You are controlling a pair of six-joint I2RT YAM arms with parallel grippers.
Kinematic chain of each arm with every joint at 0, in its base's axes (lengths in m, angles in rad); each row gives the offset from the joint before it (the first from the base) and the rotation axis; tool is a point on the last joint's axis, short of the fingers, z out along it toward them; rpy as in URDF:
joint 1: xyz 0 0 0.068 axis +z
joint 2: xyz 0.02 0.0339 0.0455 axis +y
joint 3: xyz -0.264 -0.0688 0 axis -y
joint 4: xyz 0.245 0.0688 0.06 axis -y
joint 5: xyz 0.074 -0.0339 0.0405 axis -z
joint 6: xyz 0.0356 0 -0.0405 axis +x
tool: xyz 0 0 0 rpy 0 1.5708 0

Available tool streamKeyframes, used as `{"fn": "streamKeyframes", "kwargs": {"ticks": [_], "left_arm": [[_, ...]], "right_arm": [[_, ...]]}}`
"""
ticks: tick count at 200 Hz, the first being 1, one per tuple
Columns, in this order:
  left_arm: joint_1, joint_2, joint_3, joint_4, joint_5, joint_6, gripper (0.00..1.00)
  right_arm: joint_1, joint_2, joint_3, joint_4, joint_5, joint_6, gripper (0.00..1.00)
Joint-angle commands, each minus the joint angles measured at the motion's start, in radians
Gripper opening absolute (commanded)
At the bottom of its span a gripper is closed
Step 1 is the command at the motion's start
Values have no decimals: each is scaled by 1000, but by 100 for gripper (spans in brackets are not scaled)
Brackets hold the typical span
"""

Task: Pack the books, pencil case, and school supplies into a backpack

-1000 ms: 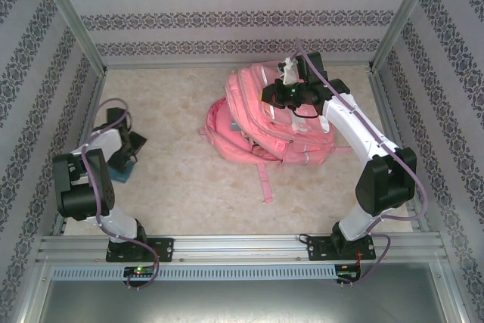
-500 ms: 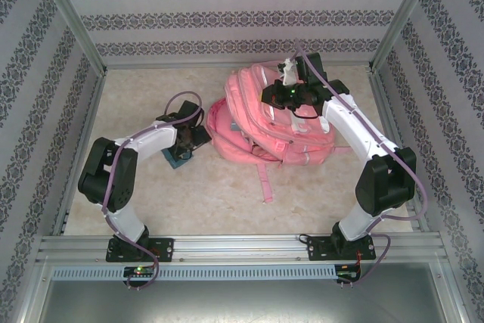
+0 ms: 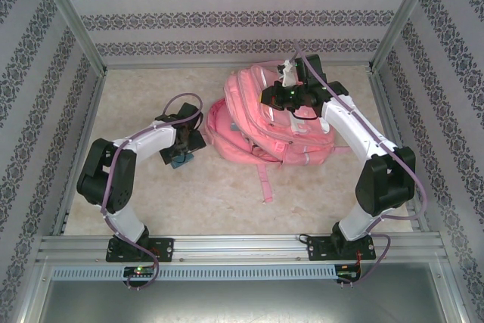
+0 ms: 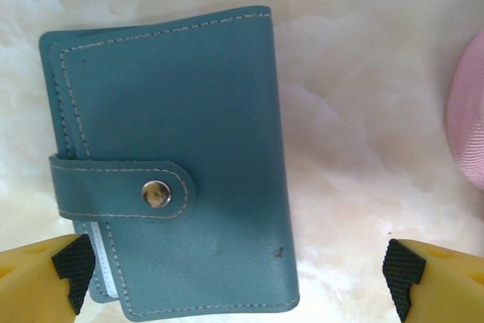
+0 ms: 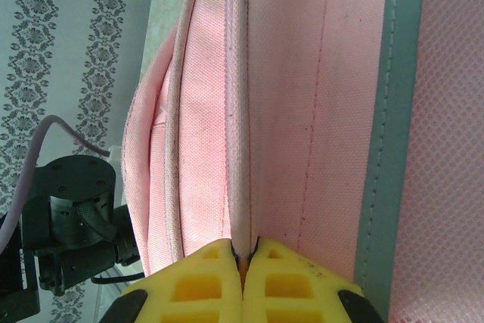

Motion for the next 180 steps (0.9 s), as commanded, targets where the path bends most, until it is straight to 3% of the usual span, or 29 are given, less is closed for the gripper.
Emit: {"fn": "streamKeyframes", "kwargs": {"ticks": [1, 95, 127, 158, 180], "left_arm": [[11, 44, 0, -50, -37, 53, 99], [39, 104, -34, -8, -30, 52, 99], [37, 71, -47, -14, -42, 50, 84], [38, 24, -48, -39, -63, 41, 62], [36, -6, -45, -53, -67, 39, 53]], "right_arm": [[15, -26, 10, 51, -46, -17, 0], [14, -27, 22, 31, -42, -23, 0], [15, -19, 27, 32, -42, -22, 0], [20, -10, 31, 34, -41, -18, 0], [19, -7, 34, 33, -42, -18, 0]]}}
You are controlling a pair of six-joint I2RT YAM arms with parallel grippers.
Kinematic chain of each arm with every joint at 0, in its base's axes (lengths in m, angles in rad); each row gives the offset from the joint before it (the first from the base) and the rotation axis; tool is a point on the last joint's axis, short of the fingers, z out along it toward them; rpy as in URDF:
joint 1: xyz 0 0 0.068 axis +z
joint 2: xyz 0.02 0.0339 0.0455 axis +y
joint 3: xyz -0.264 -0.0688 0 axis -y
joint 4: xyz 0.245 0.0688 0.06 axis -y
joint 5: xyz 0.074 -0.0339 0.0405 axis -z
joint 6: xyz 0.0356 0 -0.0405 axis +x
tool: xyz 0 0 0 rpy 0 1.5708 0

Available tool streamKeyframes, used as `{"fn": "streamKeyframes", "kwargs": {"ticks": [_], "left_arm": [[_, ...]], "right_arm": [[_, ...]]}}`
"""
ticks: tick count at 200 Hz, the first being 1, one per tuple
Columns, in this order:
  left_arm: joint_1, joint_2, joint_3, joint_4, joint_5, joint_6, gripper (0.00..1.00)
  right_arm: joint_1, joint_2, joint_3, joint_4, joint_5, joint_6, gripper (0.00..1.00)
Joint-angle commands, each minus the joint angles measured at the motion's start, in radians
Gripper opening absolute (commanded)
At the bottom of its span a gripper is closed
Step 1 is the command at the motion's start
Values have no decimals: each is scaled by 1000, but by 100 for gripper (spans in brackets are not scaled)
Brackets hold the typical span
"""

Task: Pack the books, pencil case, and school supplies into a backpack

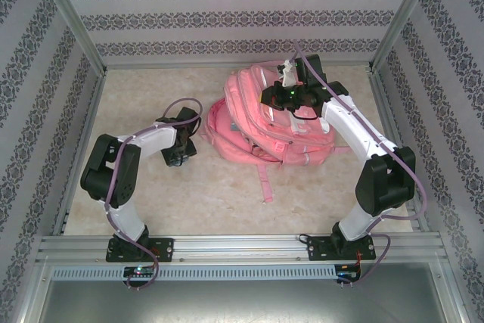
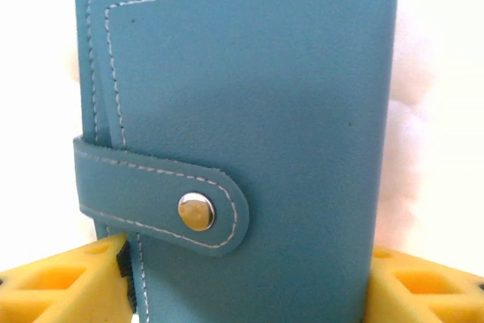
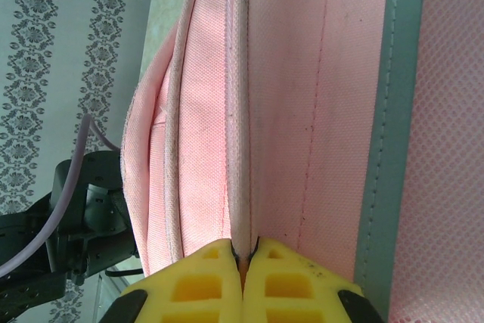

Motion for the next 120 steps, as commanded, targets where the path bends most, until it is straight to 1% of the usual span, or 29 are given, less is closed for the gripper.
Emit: {"fn": "streamKeyframes", "kwargs": {"ticks": [1, 14, 16, 21, 25, 31, 36, 49, 65, 84, 120], "left_arm": [[10, -47, -13, -59, -33, -1, 53], [10, -67, -11, -65, -27, -3, 49], [9, -71, -10, -66, -26, -3, 48], [9, -77, -12, -66, -23, -3, 39], [8, -83, -11, -67, -21, -5, 34], [9, -92, -11, -67, -16, -5, 31], [7, -99, -12, -66, -11, -6, 32], [3, -112, -6, -69, -4, -7, 41], [-1, -124, 3, -71, 13, -6, 39], [-13, -139, 23, -69, 49, -6, 41], [-55, -179, 88, -44, 128, -25, 42]], "right_arm": [[19, -7, 34, 34, -42, -15, 0], [19, -7, 37, 33, -42, -18, 0], [19, -6, 38, 33, -42, -17, 0], [19, -9, 39, 31, -42, -18, 0], [19, -9, 42, 30, -41, -18, 0], [18, -9, 44, 29, -39, -19, 0], [16, -9, 46, 28, -39, -21, 0], [13, -10, 52, 26, -39, -19, 0], [12, -8, 60, 23, -39, -19, 0], [8, -7, 67, 19, -41, -19, 0], [-27, -19, 73, 34, -65, 4, 0]]}}
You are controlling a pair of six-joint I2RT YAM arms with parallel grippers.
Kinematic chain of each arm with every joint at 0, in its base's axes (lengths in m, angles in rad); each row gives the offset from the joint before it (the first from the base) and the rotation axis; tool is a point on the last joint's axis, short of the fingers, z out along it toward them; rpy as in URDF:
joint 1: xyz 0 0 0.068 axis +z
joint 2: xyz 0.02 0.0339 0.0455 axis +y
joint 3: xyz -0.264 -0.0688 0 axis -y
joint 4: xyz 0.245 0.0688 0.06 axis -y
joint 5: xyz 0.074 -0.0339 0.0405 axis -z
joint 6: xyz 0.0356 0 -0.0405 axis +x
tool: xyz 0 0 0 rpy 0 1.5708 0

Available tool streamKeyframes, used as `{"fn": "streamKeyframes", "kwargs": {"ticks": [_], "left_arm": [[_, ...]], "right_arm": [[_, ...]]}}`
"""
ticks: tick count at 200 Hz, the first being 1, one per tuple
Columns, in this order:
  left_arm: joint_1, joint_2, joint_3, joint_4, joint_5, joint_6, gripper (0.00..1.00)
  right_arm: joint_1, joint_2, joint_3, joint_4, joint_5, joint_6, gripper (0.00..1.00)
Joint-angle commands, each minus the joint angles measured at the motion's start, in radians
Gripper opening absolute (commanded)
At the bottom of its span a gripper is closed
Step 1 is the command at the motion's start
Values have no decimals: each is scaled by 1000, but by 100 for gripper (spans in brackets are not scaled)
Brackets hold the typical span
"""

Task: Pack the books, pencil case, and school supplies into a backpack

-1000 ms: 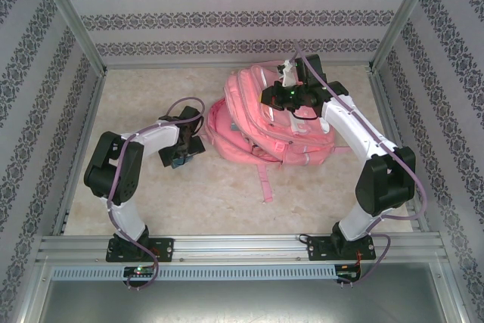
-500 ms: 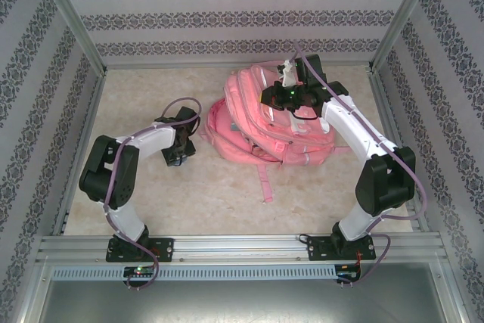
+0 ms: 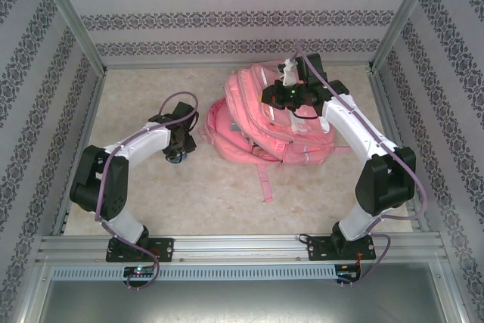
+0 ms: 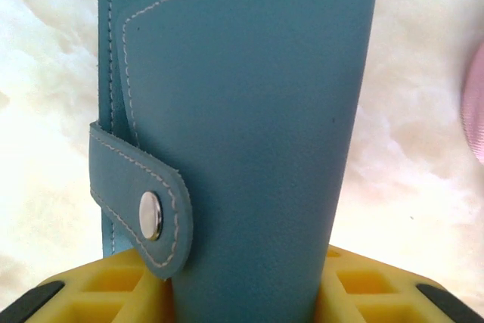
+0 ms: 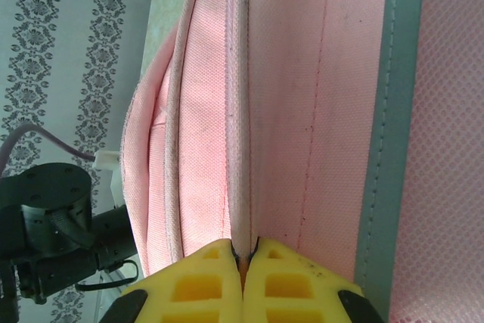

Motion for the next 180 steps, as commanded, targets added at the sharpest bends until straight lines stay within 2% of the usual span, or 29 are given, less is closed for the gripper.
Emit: {"fn": "streamKeyframes", "kwargs": {"ticks": [1, 40, 81, 128, 150, 158, 169, 180], "left_arm": [[-37, -61, 67, -4, 64, -18, 41], [-99, -68, 141, 125, 154, -24, 44], [-109, 49, 230, 295, 282, -46, 45], [-108, 215, 337, 356, 319, -23, 45], [-108, 277, 371, 344, 309, -8, 48], [-106, 294, 381, 321, 291, 1, 53], [-105, 312, 403, 277, 279, 11, 72], [-106, 307, 404, 253, 274, 22, 79]], "right_arm": [[-21, -20, 58, 50, -66, 5, 0], [-55, -36, 78, 54, -98, 23, 0], [-57, -45, 78, 60, -115, 41, 0], [-57, -64, 54, 56, -110, 36, 0], [-56, -67, 49, 57, -109, 37, 0], [-56, -67, 48, 57, -108, 36, 0], [-55, -67, 48, 55, -107, 36, 0], [-55, -67, 46, 53, -106, 32, 0]]}}
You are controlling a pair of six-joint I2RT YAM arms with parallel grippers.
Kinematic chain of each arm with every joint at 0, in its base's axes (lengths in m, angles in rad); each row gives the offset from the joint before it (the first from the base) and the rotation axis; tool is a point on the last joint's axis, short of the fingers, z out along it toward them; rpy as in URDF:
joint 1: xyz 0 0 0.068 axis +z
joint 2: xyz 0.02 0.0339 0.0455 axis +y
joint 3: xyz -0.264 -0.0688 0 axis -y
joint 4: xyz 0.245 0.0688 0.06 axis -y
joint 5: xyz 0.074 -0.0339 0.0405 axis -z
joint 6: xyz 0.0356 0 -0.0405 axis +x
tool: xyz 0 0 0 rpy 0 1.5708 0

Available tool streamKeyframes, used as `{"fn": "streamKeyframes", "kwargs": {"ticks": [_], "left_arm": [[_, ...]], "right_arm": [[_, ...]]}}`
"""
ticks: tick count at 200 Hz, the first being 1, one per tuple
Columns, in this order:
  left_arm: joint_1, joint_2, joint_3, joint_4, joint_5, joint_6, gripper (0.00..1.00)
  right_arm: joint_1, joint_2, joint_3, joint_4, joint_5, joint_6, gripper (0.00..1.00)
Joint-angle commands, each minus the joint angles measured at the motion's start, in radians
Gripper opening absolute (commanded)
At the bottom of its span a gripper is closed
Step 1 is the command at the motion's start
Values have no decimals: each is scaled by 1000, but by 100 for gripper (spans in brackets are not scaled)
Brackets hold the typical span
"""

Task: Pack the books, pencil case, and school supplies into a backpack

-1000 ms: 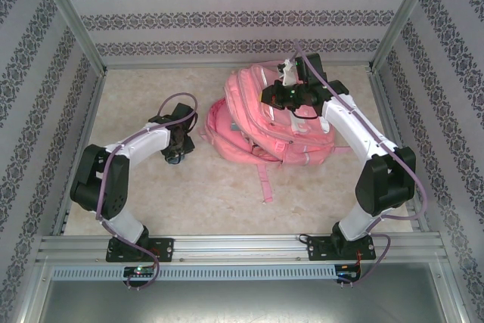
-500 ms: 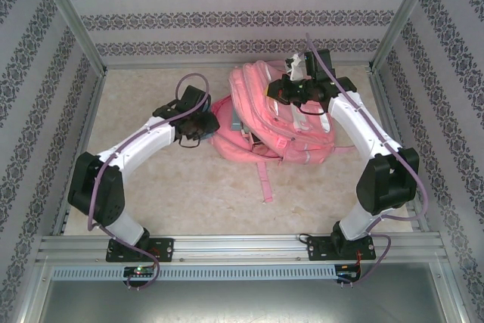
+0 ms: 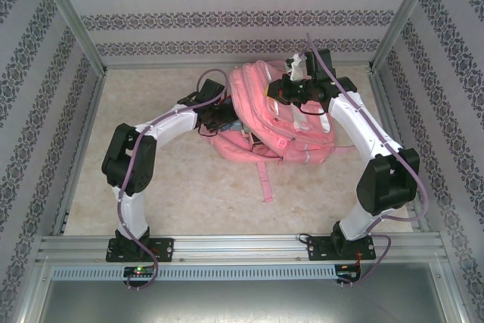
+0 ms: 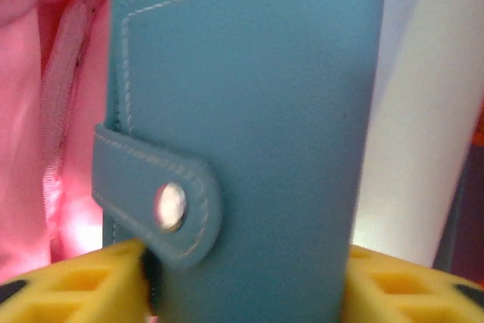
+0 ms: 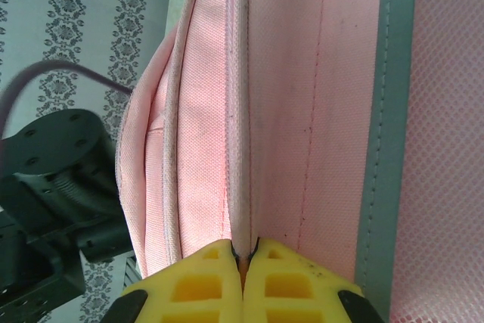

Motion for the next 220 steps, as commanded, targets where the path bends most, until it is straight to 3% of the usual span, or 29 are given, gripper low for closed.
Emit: {"fn": "streamKeyframes", "kwargs": {"ticks": [1, 27, 56, 83, 122, 192, 207, 220], "left_arm": [[-6, -2, 42, -52, -22, 34, 79], [-6, -73, 12, -81, -57, 51, 93], [-2, -141, 3, -161, -103, 89, 96], [39, -171, -13, -194, -126, 128, 91], [135, -94, 43, -217, -86, 215, 71], [170, 244, 387, -378, -19, 464, 65], [171, 291, 447, -413, -14, 478, 56], [170, 299, 449, -397, 2, 478, 43]], "right_arm": [[-3, -62, 15, 63, -48, 1, 0], [-2, -62, 6, 61, -40, -6, 0], [-3, -56, 2, 65, -37, -5, 0], [-1, -54, 1, 65, -35, -6, 0], [22, -57, -22, 63, -19, -9, 0], [74, -70, -96, 69, 30, -12, 0], [84, -73, -110, 55, 49, -21, 10], [91, -83, -126, 43, 67, -24, 35]]}}
